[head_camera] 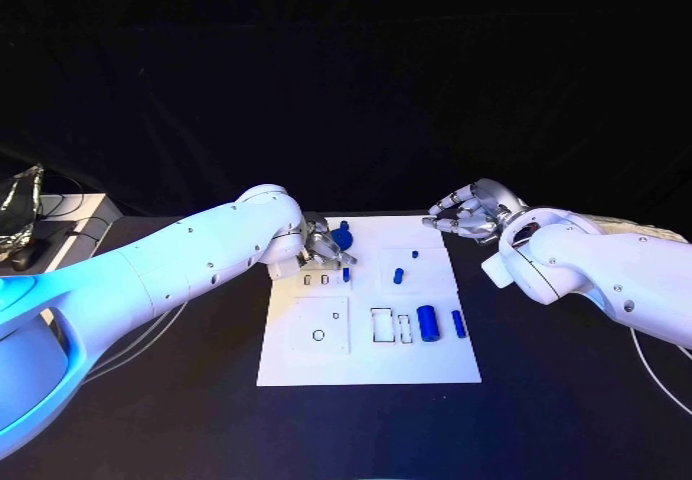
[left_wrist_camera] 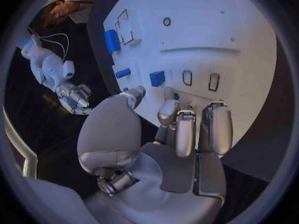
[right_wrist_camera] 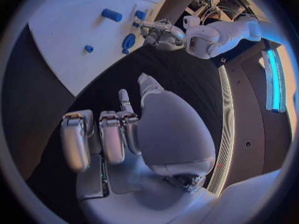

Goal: Assemble the parts on the task board

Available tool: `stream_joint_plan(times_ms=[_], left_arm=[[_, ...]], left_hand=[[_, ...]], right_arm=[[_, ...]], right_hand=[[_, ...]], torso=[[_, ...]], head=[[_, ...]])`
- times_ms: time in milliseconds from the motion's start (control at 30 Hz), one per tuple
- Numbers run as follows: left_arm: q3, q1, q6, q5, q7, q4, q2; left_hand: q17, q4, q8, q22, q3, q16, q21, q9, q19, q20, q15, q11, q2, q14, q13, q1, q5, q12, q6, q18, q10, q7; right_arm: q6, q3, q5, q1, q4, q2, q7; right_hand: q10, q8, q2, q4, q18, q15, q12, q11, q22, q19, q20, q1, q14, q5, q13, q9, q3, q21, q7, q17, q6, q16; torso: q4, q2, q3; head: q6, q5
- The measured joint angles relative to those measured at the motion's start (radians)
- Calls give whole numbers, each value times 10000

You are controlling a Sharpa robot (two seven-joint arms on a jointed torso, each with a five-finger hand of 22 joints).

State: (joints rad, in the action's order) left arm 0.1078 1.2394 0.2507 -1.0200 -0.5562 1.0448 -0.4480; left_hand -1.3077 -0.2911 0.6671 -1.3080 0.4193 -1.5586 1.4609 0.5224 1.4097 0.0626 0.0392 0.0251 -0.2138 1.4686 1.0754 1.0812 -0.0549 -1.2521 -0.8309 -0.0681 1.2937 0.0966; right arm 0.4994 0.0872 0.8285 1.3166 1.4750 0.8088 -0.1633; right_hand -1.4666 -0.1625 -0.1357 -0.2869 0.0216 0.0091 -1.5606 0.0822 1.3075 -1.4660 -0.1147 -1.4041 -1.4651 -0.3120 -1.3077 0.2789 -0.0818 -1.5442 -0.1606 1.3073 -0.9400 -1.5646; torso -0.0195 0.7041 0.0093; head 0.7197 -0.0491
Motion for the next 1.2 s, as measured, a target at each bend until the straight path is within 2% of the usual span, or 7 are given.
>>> stream_joint_plan(times_ms=[367, 1000, 1200], left_arm=[[-54, 0, 330, 10, 0, -28, 79], [-197, -3, 597, 21, 7, -153, 172], [-219, -5, 651, 23, 13, -186, 200]], left_hand=[[0, 0, -60, 1, 0, 0, 0, 30, 36, 37, 0, -35, 141, 0, -18, 141, 0, 13, 0, -1, -35, 0], [2, 0, -76, 2, 1, 0, 41, 59, 36, 36, -1, -36, 152, 0, 18, 231, 0, 13, -1, -1, -36, 0], [2, 11, -116, 3, 48, 0, 41, 81, 36, 36, -1, -36, 238, -1, 18, 316, 0, 13, -1, -2, -36, 0]], right_arm=[[-23, 0, 21, 0, 6, -24, -32], [-49, -1, 48, 0, 8, -51, -55], [-58, -1, 52, 0, 13, -56, -57]], right_hand=[[0, 0, 0, 0, 0, 0, 0, 0, -1, 0, 0, 0, 0, 0, 1, 0, 0, 0, 0, 0, 0, 0], [0, 1, 42, 0, 0, 0, 0, 0, -2, 0, 0, 42, 0, -55, 4, 16, 0, 0, 0, 0, 0, 0], [0, -41, 42, -28, 0, 1, 0, 0, -2, 0, 0, 42, 0, -55, 1, 31, -27, 0, 0, 0, 0, 0]], torso=[[9, -17, 3], [24, -37, 3], [28, -38, 6]], head=[[71, 12], [148, 50], [180, 69]])
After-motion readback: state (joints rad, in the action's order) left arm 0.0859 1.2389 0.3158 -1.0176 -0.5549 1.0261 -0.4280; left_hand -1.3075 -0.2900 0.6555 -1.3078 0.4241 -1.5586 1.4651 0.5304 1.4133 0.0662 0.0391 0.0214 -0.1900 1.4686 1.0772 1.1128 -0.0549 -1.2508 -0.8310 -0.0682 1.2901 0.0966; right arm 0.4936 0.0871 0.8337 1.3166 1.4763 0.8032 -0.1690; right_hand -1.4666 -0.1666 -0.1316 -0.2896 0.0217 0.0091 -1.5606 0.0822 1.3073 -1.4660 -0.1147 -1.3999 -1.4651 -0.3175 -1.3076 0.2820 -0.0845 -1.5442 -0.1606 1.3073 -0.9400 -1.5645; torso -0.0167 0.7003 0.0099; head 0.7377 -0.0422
